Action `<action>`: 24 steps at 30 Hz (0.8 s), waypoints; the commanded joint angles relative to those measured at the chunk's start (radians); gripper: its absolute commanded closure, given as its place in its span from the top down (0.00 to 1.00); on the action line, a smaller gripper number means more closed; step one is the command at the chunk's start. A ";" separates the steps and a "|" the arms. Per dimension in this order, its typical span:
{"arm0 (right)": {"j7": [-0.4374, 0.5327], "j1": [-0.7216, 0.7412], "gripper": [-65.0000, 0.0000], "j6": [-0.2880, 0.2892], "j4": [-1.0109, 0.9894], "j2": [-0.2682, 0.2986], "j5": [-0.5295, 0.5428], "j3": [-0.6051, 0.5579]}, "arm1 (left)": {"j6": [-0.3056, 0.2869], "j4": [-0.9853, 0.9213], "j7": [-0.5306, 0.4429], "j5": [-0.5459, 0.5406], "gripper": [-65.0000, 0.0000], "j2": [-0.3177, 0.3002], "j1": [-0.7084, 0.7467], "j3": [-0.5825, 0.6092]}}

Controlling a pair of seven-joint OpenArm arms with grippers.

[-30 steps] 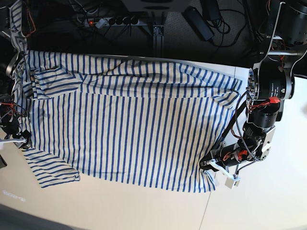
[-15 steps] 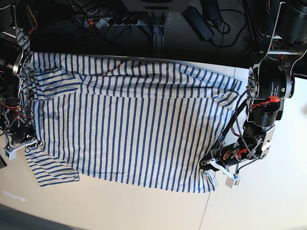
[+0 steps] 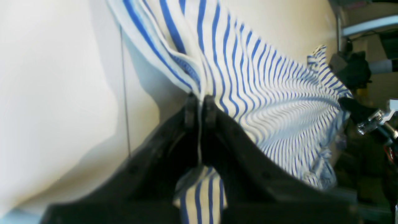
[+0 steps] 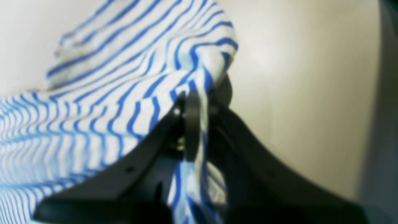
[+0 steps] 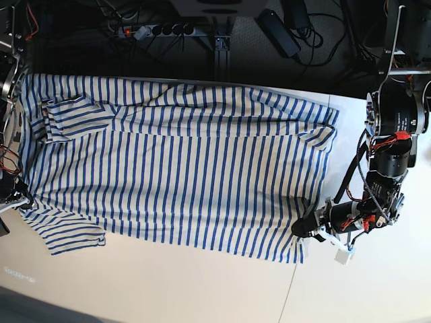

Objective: Fold the T-shirt properly
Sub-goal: 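Fold the hem edge over toward the collar with both grippers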

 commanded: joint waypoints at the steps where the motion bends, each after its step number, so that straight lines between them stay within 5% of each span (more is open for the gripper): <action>1: 0.020 0.008 0.00 0.090 0.029 0.043 0.026 0.004 | -0.029 0.044 0.011 -0.042 0.00 -0.018 -0.022 -0.001; 15: 0.001 -0.300 0.00 0.090 0.274 0.143 0.152 0.005 | -0.029 0.663 0.078 -0.086 0.00 -0.120 0.327 -0.001; 24: -0.013 -0.383 0.00 0.089 0.285 0.142 0.154 0.006 | -0.029 0.780 0.077 -0.072 0.00 -0.134 0.418 -0.001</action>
